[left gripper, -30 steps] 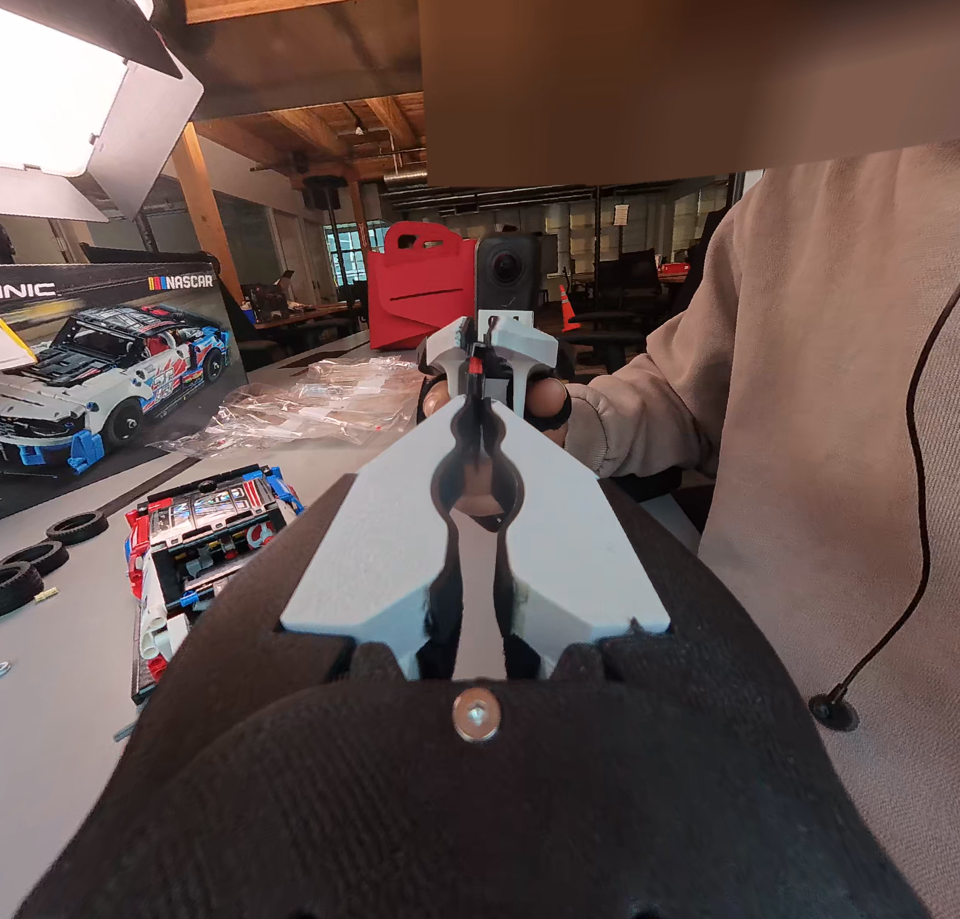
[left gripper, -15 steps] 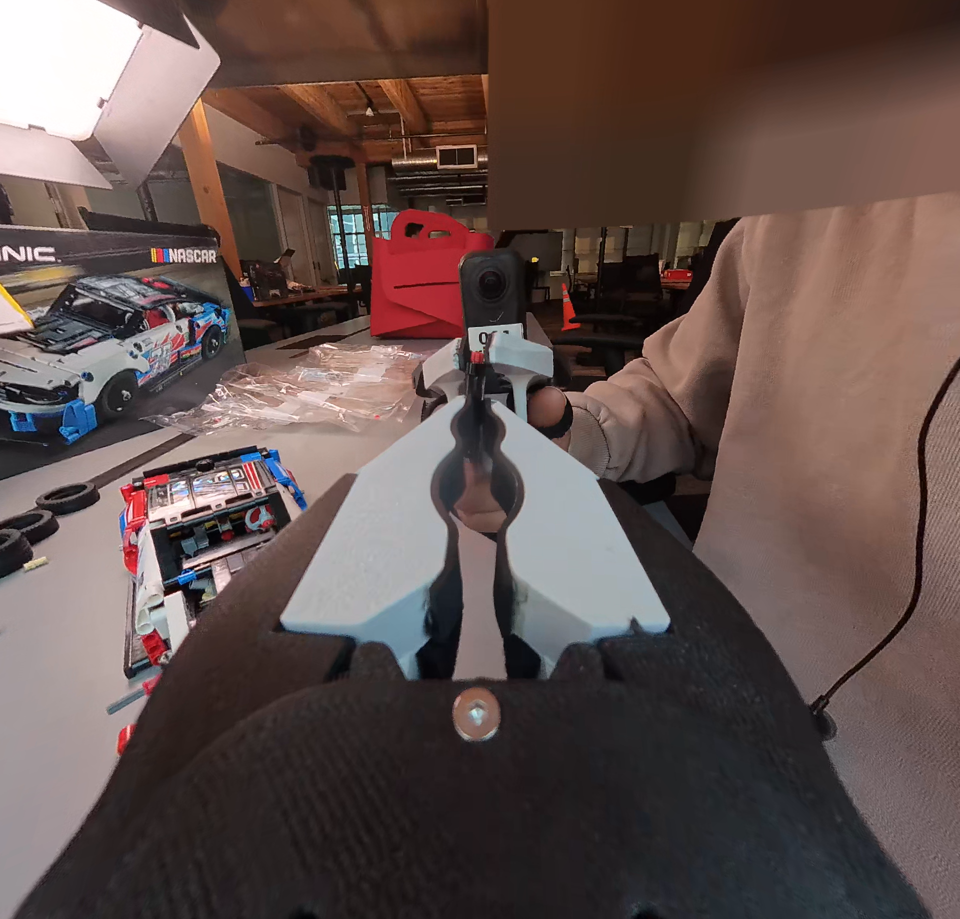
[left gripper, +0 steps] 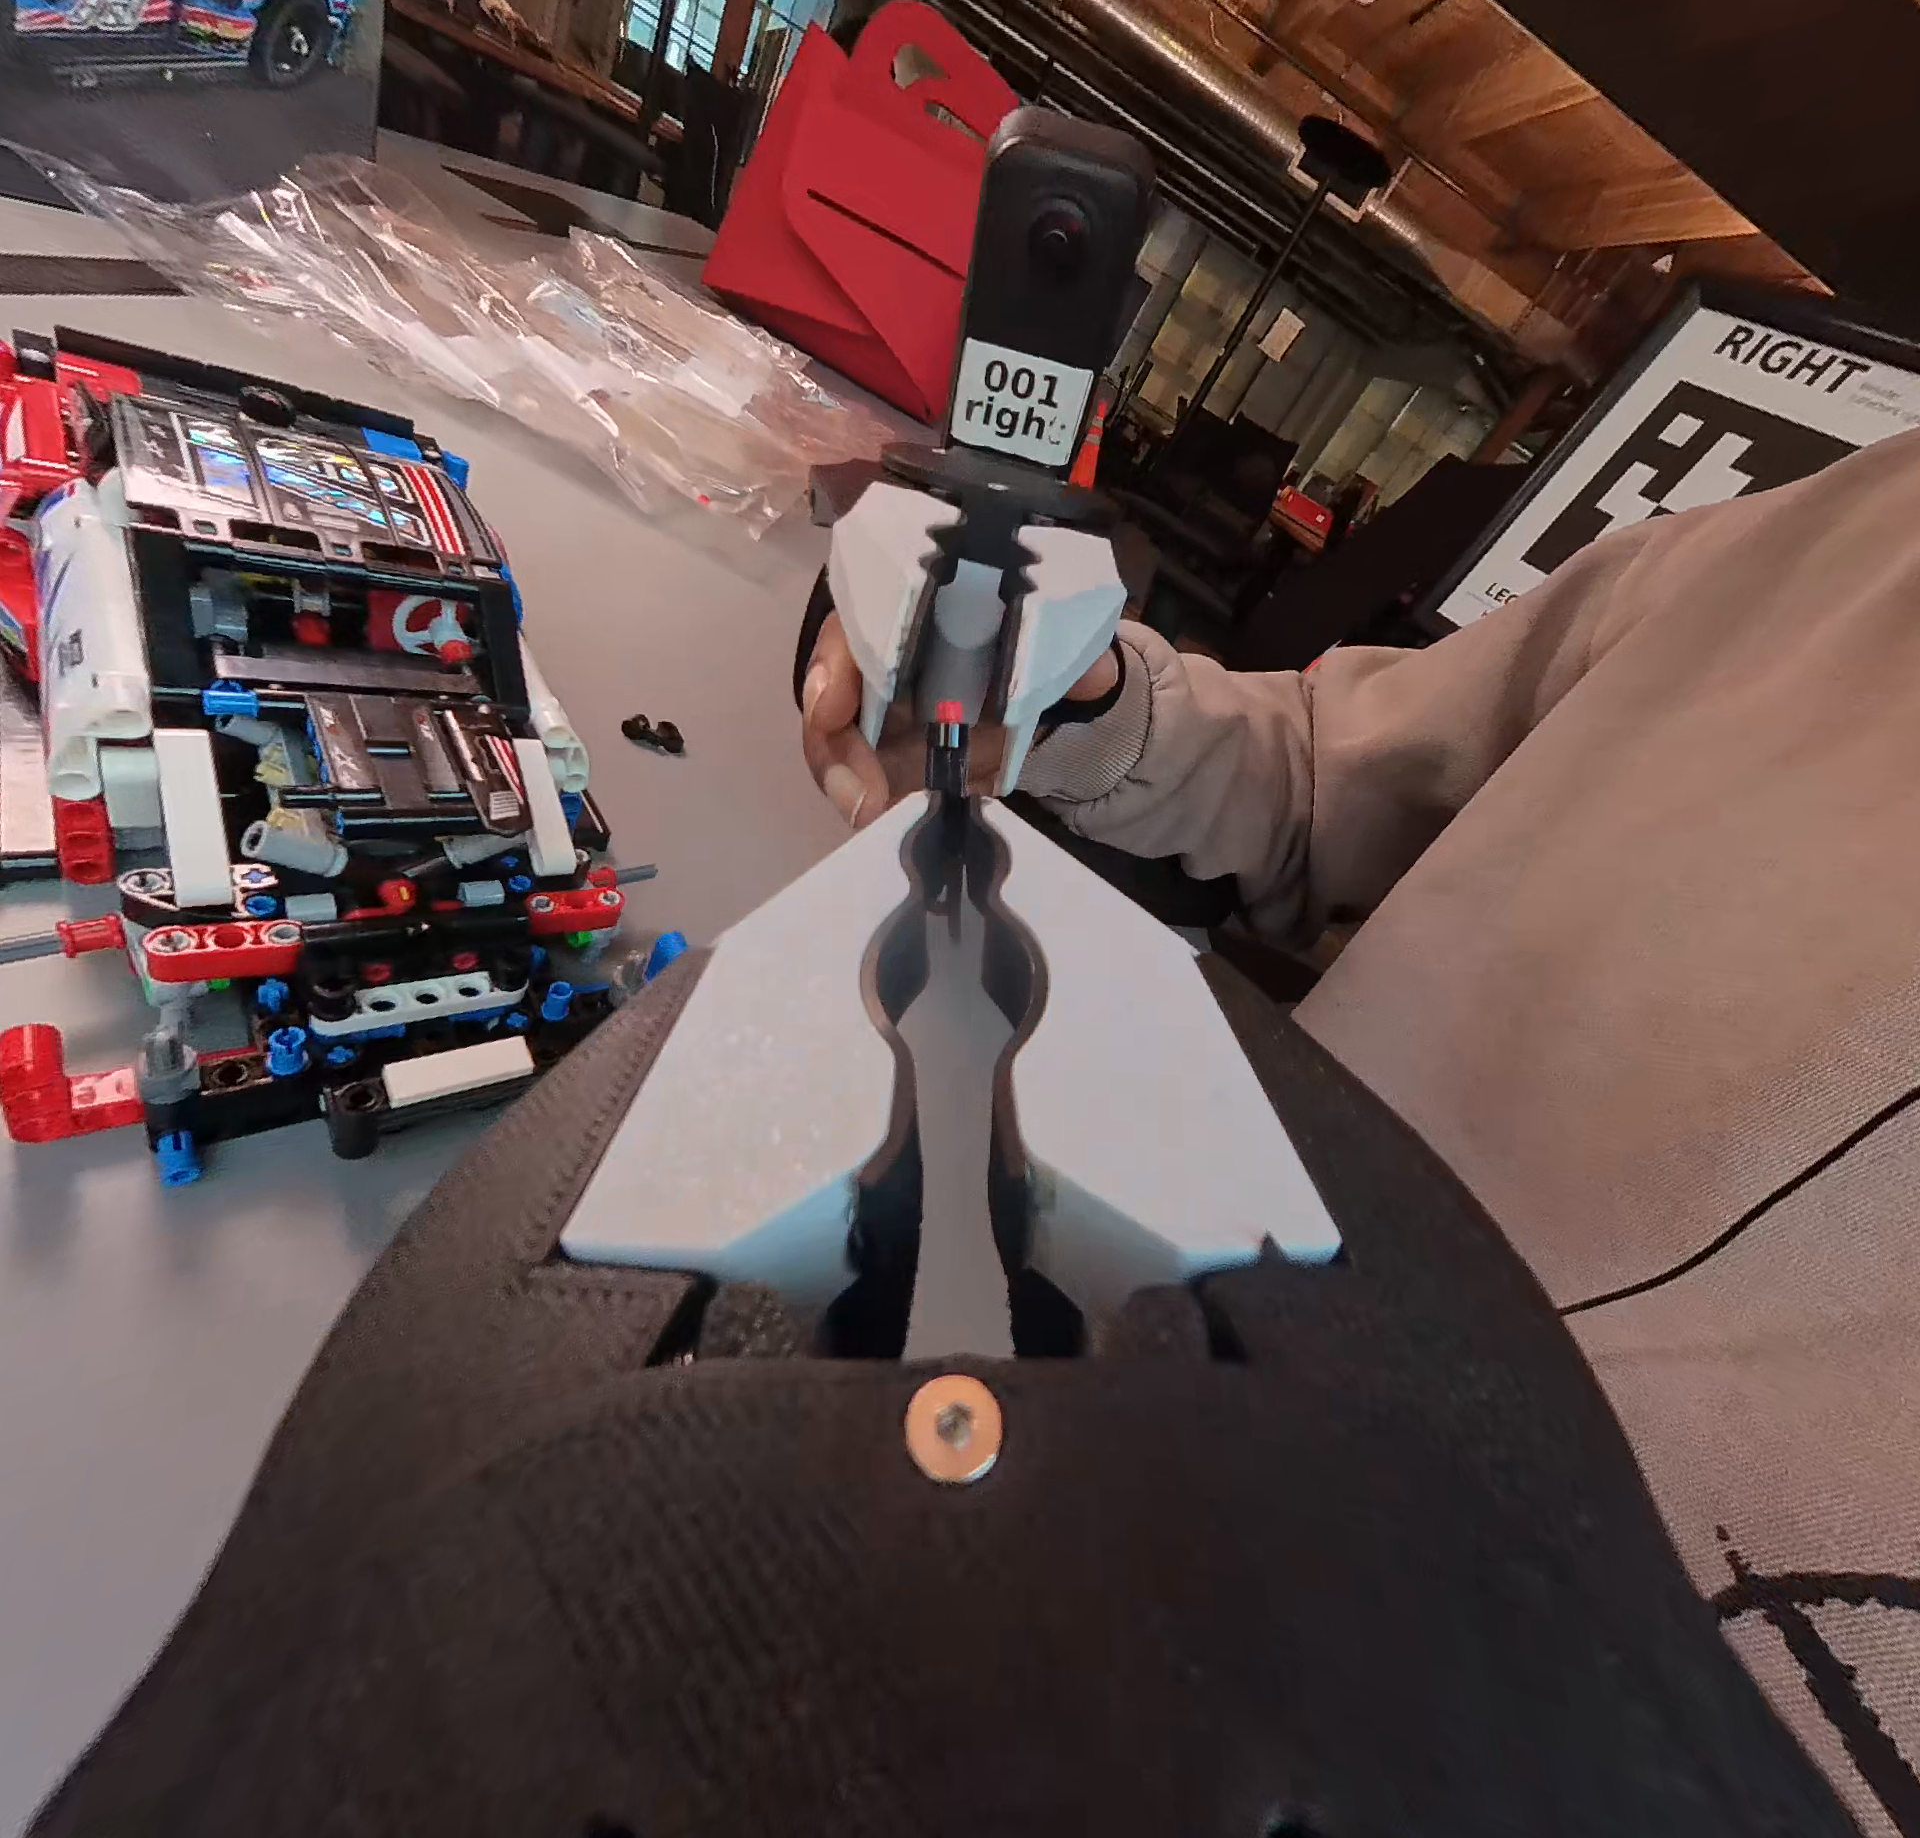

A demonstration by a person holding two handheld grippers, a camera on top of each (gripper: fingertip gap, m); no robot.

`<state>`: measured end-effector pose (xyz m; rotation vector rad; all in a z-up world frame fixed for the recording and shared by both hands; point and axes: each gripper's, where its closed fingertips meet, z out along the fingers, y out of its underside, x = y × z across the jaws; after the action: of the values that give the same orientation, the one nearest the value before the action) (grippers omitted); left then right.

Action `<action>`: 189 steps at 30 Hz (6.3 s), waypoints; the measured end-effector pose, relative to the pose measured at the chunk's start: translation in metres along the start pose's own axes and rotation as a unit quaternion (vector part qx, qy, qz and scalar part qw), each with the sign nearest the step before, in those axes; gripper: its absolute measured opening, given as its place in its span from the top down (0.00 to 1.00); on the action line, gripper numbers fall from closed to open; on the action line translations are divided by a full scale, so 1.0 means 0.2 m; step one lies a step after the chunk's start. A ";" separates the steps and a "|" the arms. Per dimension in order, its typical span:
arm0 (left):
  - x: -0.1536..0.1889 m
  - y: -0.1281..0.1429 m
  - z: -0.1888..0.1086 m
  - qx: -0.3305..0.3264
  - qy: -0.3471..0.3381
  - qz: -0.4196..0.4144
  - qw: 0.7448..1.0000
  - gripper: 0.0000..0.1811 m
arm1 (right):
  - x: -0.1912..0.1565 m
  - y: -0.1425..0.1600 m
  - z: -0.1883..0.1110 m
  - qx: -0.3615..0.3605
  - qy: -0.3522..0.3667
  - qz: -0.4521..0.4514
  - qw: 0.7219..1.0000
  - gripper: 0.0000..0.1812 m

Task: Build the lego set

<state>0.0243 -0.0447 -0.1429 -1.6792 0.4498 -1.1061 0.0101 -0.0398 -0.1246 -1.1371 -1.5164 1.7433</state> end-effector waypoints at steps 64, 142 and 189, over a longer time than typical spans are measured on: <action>-0.15 0.19 0.01 -0.087 -0.064 0.008 0.994 0.97 | 0.44 0.55 -0.74 -0.475 0.128 -0.031 0.870 0.93; -0.05 -0.01 0.01 0.013 -0.047 -0.007 0.999 0.97 | 0.05 -0.08 0.14 0.114 0.009 0.167 0.979 0.98; -0.06 0.12 -0.02 -0.083 -0.035 0.120 0.989 0.98 | 0.00 0.19 0.01 -0.102 0.004 -0.021 0.995 0.97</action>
<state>0.0199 -0.0485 -0.1694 -1.7499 0.6954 -0.8506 0.0139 -0.0488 -0.1613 -1.2000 -1.7321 1.5833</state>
